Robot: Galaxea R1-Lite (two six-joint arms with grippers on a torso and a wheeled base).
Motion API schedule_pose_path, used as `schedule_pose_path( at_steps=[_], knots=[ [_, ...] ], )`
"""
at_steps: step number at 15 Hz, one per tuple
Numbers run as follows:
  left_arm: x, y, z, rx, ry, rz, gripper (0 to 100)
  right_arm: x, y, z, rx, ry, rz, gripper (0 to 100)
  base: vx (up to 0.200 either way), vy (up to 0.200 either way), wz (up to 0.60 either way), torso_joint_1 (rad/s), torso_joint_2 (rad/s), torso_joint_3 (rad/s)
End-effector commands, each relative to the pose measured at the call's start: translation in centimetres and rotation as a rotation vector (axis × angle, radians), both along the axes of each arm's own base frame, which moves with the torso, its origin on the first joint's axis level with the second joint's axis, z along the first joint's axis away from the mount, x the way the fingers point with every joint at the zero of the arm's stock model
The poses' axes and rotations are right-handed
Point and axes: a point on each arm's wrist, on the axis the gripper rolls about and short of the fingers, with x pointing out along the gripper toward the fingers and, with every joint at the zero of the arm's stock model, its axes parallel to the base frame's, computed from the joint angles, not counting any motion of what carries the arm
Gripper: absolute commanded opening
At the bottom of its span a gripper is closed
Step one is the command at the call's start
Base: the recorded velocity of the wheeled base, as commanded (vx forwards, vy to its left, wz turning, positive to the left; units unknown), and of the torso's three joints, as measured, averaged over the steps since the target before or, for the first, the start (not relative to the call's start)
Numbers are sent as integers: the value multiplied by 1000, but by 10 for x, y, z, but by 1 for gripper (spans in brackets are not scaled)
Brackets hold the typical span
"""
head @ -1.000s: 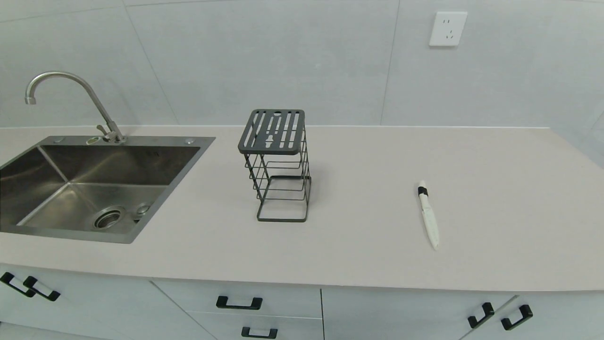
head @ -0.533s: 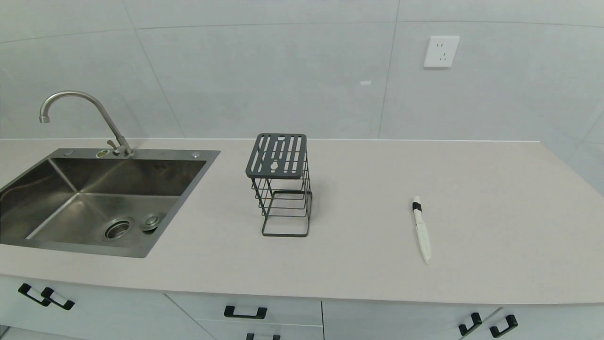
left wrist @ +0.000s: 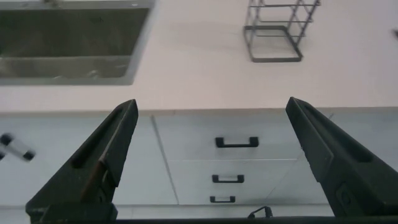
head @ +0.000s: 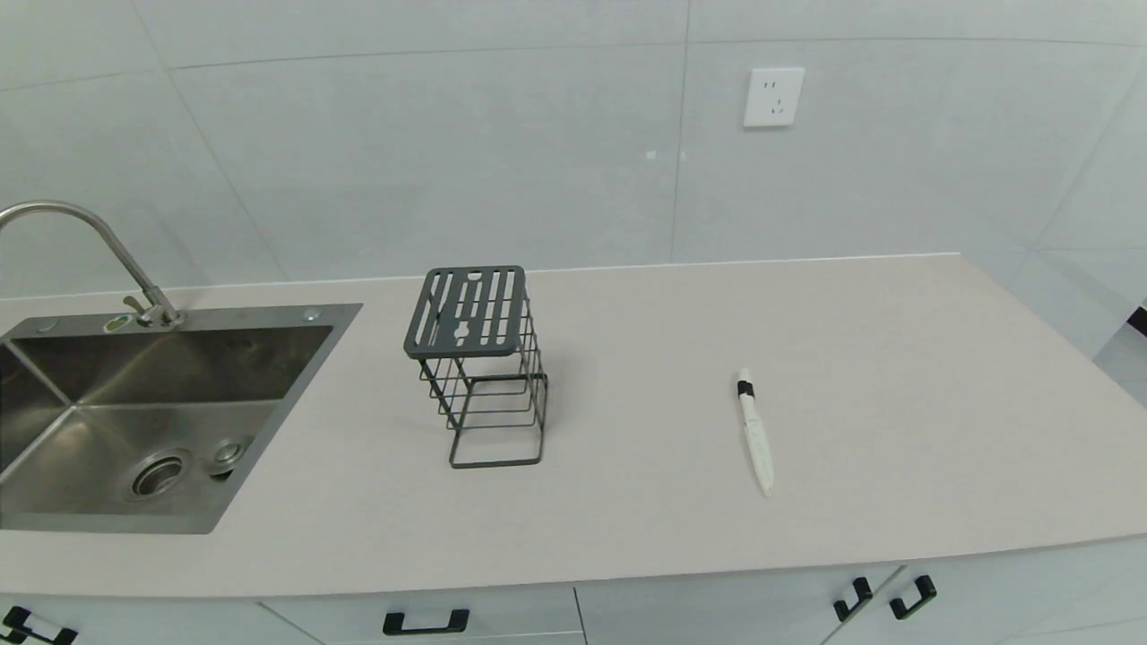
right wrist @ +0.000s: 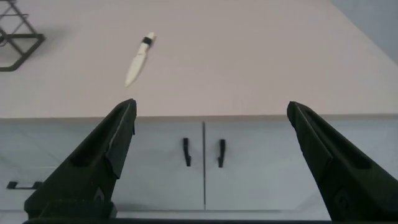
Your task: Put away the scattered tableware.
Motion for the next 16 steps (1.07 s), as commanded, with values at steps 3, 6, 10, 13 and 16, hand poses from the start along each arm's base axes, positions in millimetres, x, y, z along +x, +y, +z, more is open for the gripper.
schedule_pose_path(
  at_steps=[3, 6, 10, 13, 16],
  knots=[
    [0, 0, 0, 1, -1, 2, 100, 0, 0, 0, 0, 2, 0, 100, 0, 0, 0, 0, 0, 0],
    [0, 0, 0, 2, -1, 0, 100, 0, 0, 0, 0, 2, 0, 100, 200, 0, 0, 4, 2, -1],
    [0, 0, 0, -1, -1, 0, 100, 0, 0, 0, -2, 2, 0, 100, 0, 0, 0, 0, 0, 0],
    [0, 0, 0, -1, -1, 0, 100, 0, 0, 0, -2, 2, 0, 100, 0, 0, 0, 24, 9, -4],
    [0, 0, 0, -1, -1, 0, 100, 0, 0, 0, -2, 3, 0, 100, 0, 0, 0, 0, 0, 0]
  ],
)
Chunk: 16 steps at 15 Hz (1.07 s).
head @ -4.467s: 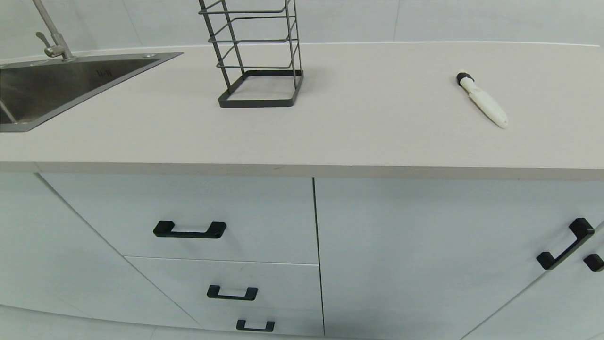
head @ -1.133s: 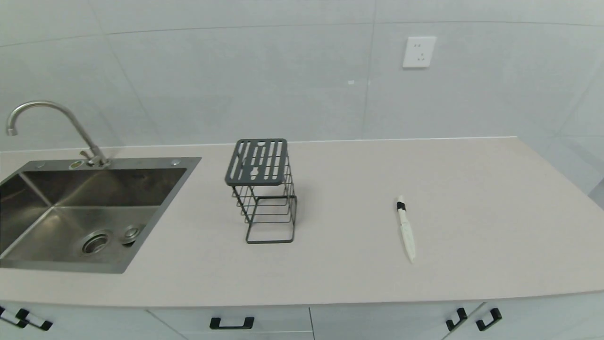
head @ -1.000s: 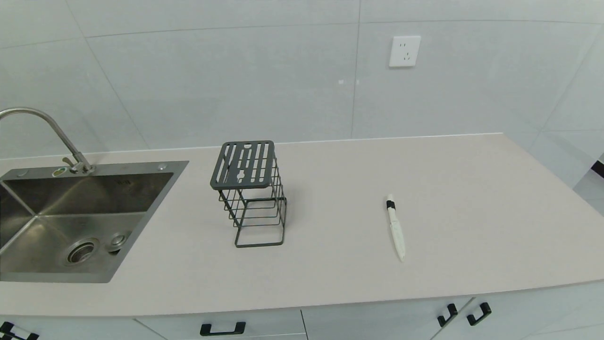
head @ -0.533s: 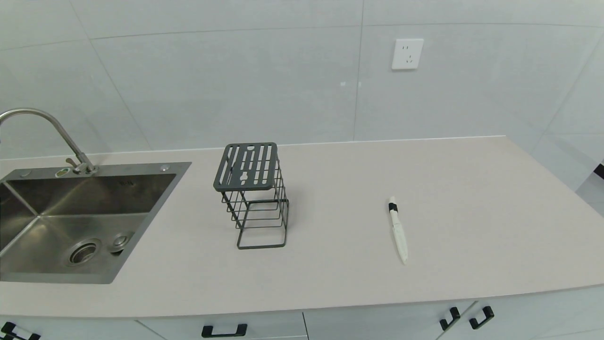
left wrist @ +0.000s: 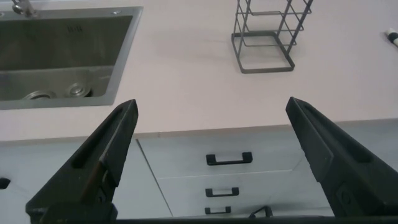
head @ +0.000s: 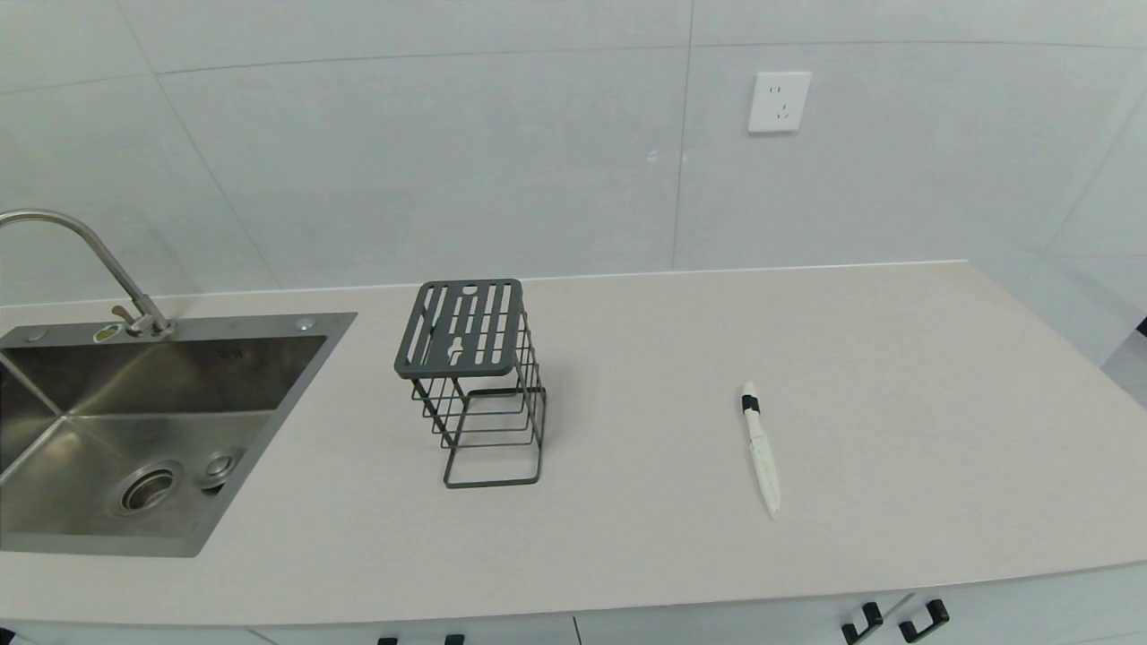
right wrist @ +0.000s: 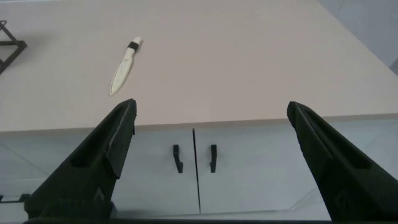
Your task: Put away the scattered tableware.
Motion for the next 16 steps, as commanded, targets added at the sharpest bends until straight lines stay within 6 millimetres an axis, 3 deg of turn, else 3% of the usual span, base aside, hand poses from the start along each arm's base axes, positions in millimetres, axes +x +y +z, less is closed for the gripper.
schedule_pose_path(
  at_steps=[1, 8, 16],
  knots=[
    [0, 0, 0, -1, 1, 0, 100, 0, 0, 0, 0, 2, -1, 100, 0, 0, 0, 0, 0, 0],
    [0, 0, 0, -2, 1, 0, 100, 0, 0, 0, 1, 1, -1, 100, 0, 0, 0, 13, 0, 14],
    [0, 0, 0, -11, 2, 0, 100, 0, 0, 0, 1, 1, -1, 100, 0, 0, 0, 245, -18, 215]
  ],
)
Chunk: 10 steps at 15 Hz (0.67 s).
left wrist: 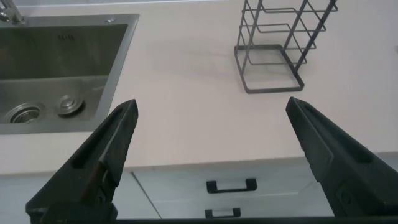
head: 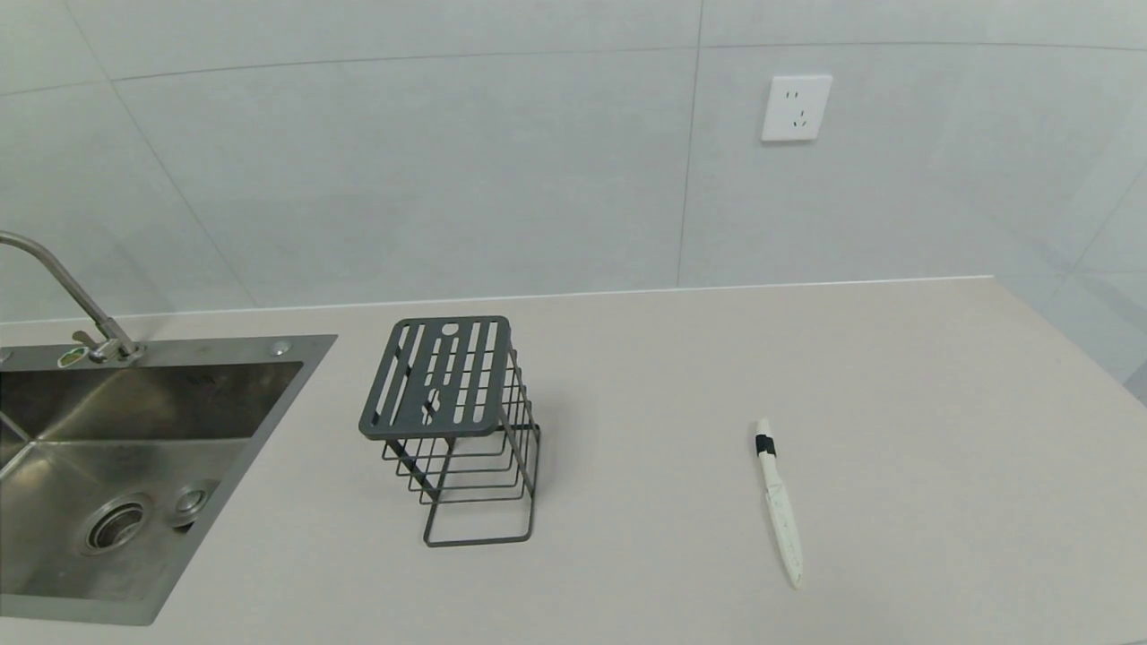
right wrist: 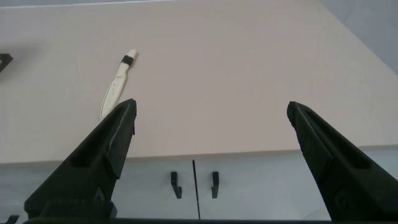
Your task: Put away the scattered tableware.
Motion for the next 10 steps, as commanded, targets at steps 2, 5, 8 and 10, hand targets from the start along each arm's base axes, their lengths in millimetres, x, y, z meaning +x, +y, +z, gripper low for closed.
schedule_pose_path(
  at_steps=[2, 5, 8, 10],
  knots=[
    [0, 0, 0, -1, 0, 0, 100, 0, 0, 0, -1, 3, 2, 100, 0, 0, 0, 43, -11, 35],
    [0, 0, 0, -1, 0, 0, 100, 0, 0, 0, -1, 3, 2, 100, 0, 0, 0, 0, 0, 0],
    [0, 0, 0, -1, 0, 1, 100, 0, 0, 0, 0, 1, 0, 100, 0, 0, 0, 0, 0, 0],
    [0, 0, 0, -1, 0, 1, 100, 0, 0, 0, 2, 1, 0, 100, 0, 0, 0, 0, 0, 0]
  ],
)
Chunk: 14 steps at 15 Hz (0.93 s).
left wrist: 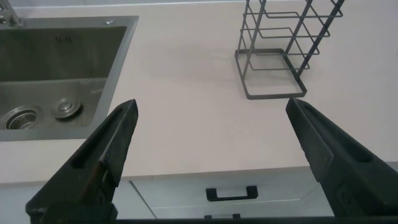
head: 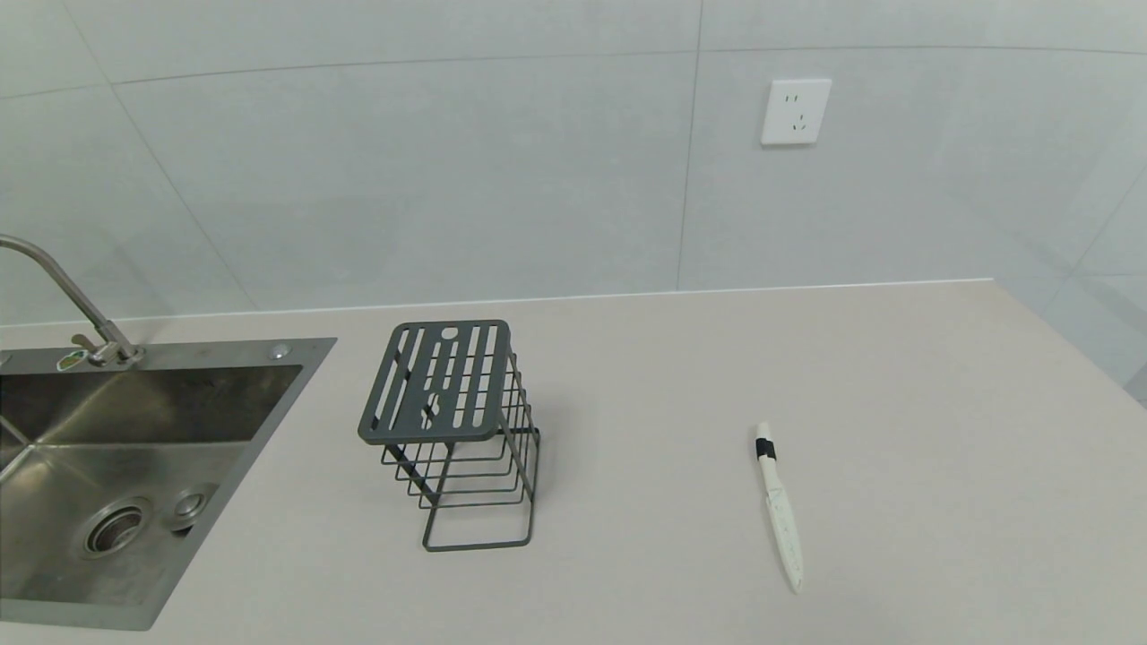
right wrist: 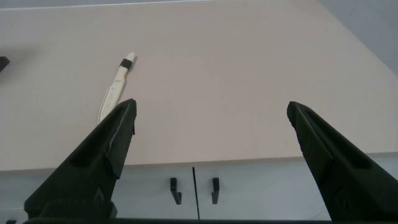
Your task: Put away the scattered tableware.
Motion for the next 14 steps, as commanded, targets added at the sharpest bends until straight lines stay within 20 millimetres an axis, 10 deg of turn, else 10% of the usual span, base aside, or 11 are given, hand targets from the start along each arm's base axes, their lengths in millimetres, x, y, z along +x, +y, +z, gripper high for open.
schedule_pose_path(
  at_steps=[1, 14],
  knots=[
    [0, 0, 0, 0, 2, 0, 100, 0, 0, 0, 2, 1, 0, 100, 0, 0, 0, 0, 0, 0],
    [0, 0, 0, 4, 2, -1, 100, 0, 0, 0, -4, 1, 2, 100, 0, 0, 0, 0, 0, 0]
  ],
)
